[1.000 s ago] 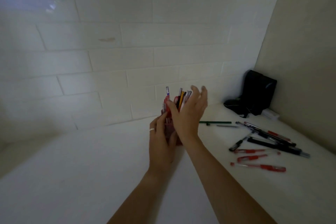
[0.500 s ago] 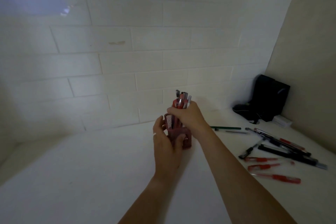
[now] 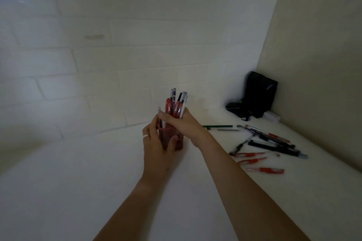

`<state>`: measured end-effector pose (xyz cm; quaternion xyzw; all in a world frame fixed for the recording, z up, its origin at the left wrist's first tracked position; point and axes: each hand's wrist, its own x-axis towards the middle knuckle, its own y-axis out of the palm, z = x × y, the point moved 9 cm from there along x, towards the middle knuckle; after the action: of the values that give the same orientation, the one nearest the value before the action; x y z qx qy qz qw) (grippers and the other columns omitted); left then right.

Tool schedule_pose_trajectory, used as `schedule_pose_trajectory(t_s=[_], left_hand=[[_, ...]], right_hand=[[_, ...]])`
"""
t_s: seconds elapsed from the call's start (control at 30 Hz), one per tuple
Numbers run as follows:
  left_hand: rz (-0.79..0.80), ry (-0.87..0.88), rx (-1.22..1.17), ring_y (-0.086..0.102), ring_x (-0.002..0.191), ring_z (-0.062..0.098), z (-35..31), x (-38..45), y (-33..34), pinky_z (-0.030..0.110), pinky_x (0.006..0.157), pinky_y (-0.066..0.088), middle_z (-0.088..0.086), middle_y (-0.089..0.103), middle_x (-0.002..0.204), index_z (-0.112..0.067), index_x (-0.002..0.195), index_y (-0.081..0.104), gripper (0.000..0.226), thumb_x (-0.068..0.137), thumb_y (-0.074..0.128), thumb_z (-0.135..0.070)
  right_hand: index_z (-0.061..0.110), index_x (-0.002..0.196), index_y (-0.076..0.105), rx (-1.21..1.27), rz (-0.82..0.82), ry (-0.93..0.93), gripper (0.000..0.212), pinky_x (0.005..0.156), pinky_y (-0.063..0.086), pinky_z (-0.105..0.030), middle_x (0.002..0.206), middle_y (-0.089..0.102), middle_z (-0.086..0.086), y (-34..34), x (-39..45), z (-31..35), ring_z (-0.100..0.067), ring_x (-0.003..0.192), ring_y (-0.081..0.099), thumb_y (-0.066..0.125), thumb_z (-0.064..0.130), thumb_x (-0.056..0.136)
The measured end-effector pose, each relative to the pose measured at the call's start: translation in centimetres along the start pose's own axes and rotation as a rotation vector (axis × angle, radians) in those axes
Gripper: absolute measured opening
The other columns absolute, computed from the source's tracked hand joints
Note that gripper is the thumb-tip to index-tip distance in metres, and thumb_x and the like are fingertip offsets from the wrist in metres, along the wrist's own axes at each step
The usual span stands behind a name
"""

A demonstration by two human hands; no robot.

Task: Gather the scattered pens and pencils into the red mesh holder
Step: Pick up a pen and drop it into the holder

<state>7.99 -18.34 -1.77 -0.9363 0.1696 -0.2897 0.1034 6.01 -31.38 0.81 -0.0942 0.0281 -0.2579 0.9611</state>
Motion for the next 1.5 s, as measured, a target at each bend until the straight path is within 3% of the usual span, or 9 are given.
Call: schedule_pose_trajectory(t_s=[0.13, 0.27, 0.4, 0.57, 0.7, 0.83, 1.1, 1.37, 1.5], left_hand=[[-0.106, 0.055, 0.194, 0.031, 0.138, 0.032, -1.4, -0.6, -0.9, 0.043, 0.111, 0.029, 0.018, 0.027, 0.149, -0.007, 0.153, 0.025, 0.09, 0.08, 0.064, -0.043], [-0.181, 0.44, 0.258, 0.044, 0.126, 0.035, -7.4, -3.0, -0.5, 0.046, 0.104, 0.043, 0.019, 0.038, 0.138, 0.0, 0.13, 0.05, 0.058, 0.079, 0.07, -0.021], [0.288, 0.59, 0.286, 0.053, 0.116, 0.021, -10.6, -5.6, 6.8, 0.042, 0.094, 0.049, 0.001, 0.05, 0.126, -0.017, 0.118, 0.06, 0.034, 0.086, 0.064, -0.027], [0.706, 0.439, 0.453, 0.049, 0.125, 0.018, -10.1, -8.5, 16.6, 0.038, 0.102, 0.046, -0.002, 0.053, 0.137, -0.023, 0.137, 0.051, 0.067, 0.083, 0.046, -0.064], [0.601, 0.379, 0.416, 0.055, 0.115, 0.022, -10.0, -8.6, 18.8, 0.036, 0.091, 0.047, -0.001, 0.063, 0.122, -0.023, 0.129, 0.058, 0.043, 0.088, 0.058, -0.036], [0.538, 0.418, 0.509, 0.051, 0.111, 0.024, -9.5, -8.2, 19.3, 0.037, 0.088, 0.043, 0.001, 0.063, 0.114, -0.02, 0.123, 0.061, 0.036, 0.09, 0.059, -0.035], [0.554, 0.656, 0.703, 0.056, 0.095, 0.03, -10.2, -8.4, 20.3, 0.036, 0.073, 0.045, 0.012, 0.063, 0.104, -0.009, 0.111, 0.063, 0.027, 0.094, 0.053, -0.027], [0.466, 0.959, 0.85, 0.058, 0.068, 0.027, -11.0, -8.5, 19.4, 0.033, 0.055, 0.042, 0.01, 0.063, 0.077, -0.009, 0.082, 0.063, 0.034, 0.095, 0.04, -0.031], [0.482, 0.895, 0.772, 0.057, 0.064, 0.022, -11.5, -6.8, 16.6, 0.032, 0.056, 0.041, 0.004, 0.06, 0.078, -0.013, 0.088, 0.058, 0.038, 0.1, 0.034, -0.039]], right_hand=[[0.024, 0.15, 0.04, -0.08, -0.044, 0.07, 0.096, 0.113, 0.04, -0.038, 0.149, 0.048, 0.006, -3.4, -3.5, -1.4, -0.016, 0.136, 0.048, 0.058, 0.082, 0.076], [0.014, 0.101, 0.07, -0.328, -0.283, -0.094, 0.049, 0.087, 0.053, -0.035, 0.097, 0.071, -0.001, -10.8, -7.2, -1.9, -0.017, 0.093, 0.065, 0.052, 0.059, 0.094], [0.011, 0.095, 0.073, -0.718, -0.505, -0.077, 0.017, 0.076, 0.048, -0.026, 0.09, 0.07, -0.003, -17.5, -11.0, -4.9, -0.02, 0.083, 0.065, 0.057, 0.017, 0.098], [0.01, 0.103, 0.075, -0.789, -0.402, -0.097, 0.019, 0.092, 0.046, -0.028, 0.106, 0.068, -0.009, -18.7, -12.8, -8.5, -0.024, 0.101, 0.061, 0.061, 0.004, 0.092], [0.005, 0.112, 0.071, -0.725, -0.362, -0.159, 0.027, 0.096, 0.046, -0.027, 0.114, 0.065, -0.012, -18.7, -13.5, -8.3, -0.023, 0.105, 0.06, 0.054, -0.005, 0.093], [0.011, 0.123, 0.068, -0.708, -0.235, -0.121, 0.041, 0.084, 0.036, -0.001, 0.12, 0.061, -0.003, -19.0, -14.1, -8.2, -0.011, 0.104, 0.057, 0.052, -0.008, 0.09], [0.018, 0.124, 0.066, -0.761, -0.143, -0.135, 0.042, 0.097, 0.048, -0.031, 0.12, 0.059, -0.001, -18.5, -14.1, -8.4, -0.017, 0.108, 0.058, 0.061, 0.0, 0.087], [0.031, 0.124, 0.061, -1.02, -0.178, -0.169, 0.027, 0.115, 0.025, -0.041, 0.12, 0.056, 0.011, -18.1, -14.0, -8.5, -0.013, 0.12, 0.047, 0.06, 0.029, 0.097], [0.021, 0.113, 0.064, -0.992, -0.19, -0.407, 0.016, 0.093, 0.044, -0.044, 0.097, 0.066, 0.003, -16.3, -14.2, -6.6, -0.019, 0.091, 0.059, 0.054, 0.018, 0.1]])
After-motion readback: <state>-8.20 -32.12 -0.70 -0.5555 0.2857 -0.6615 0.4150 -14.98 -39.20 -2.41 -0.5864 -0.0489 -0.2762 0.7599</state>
